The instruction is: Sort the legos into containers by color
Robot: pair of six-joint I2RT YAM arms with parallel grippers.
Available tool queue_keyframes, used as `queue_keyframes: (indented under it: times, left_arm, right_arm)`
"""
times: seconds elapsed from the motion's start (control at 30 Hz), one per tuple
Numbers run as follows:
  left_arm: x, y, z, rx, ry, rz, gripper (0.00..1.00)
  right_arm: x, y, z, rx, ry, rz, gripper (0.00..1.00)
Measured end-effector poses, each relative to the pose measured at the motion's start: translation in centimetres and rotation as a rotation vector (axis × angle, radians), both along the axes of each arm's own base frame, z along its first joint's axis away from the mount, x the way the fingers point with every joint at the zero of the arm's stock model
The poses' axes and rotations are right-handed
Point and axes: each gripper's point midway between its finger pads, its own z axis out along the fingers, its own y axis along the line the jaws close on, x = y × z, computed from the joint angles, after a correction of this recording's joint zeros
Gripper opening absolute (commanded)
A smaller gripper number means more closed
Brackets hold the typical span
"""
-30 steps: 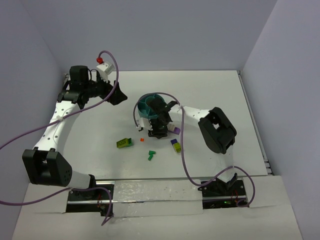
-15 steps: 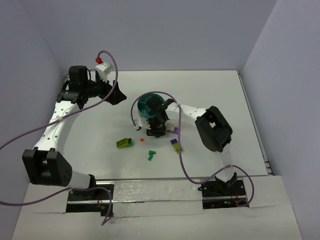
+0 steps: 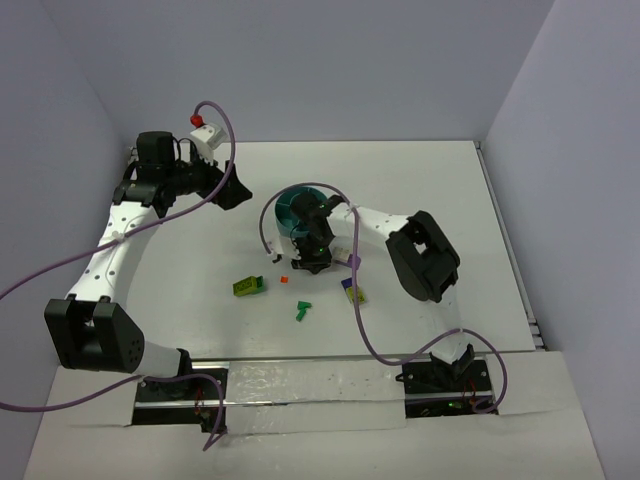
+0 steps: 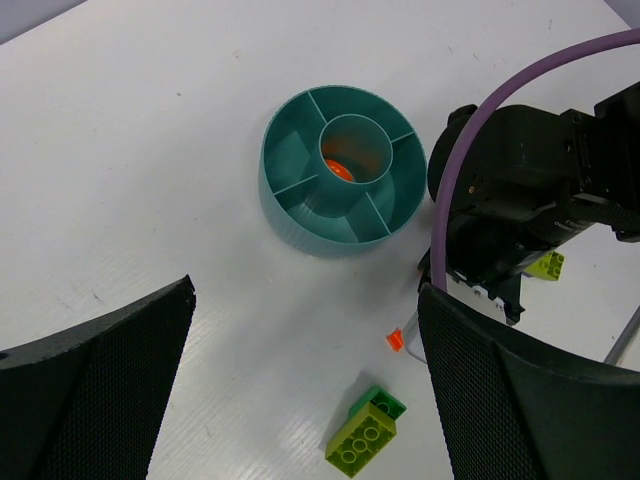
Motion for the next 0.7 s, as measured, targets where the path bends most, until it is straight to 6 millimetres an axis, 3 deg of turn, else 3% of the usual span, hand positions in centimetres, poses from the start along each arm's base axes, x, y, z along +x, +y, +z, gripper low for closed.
queue_keyframes:
  times: [0.13, 0.5, 0.6, 0.7]
  left_arm:
    - [0.1, 0.1, 0.0, 0.003, -0.002, 0.003, 0.99]
    - [0.3, 0.5, -0.3, -0.001, 0.004, 0.021, 0.99]
    - [0.3, 0.6, -0.4, -0.004, 0.009, 0.027, 0.99]
    - [0.4, 0.7, -0.4, -0.006, 0.007, 0.032, 0.99]
  right_arm:
    - [-0.3, 0.2, -0.1, 0.001, -0.002, 0.007, 0.25]
    - [-2.8, -0.5, 0.3, 0.008, 0.016, -0.044, 0.00]
    - [-2.9, -0.4, 1.5, 0.031, 0.014, -0.077, 0.00]
    - [-3.0, 0.2, 4.2, 0.091, 0.000, -0.111, 0.00]
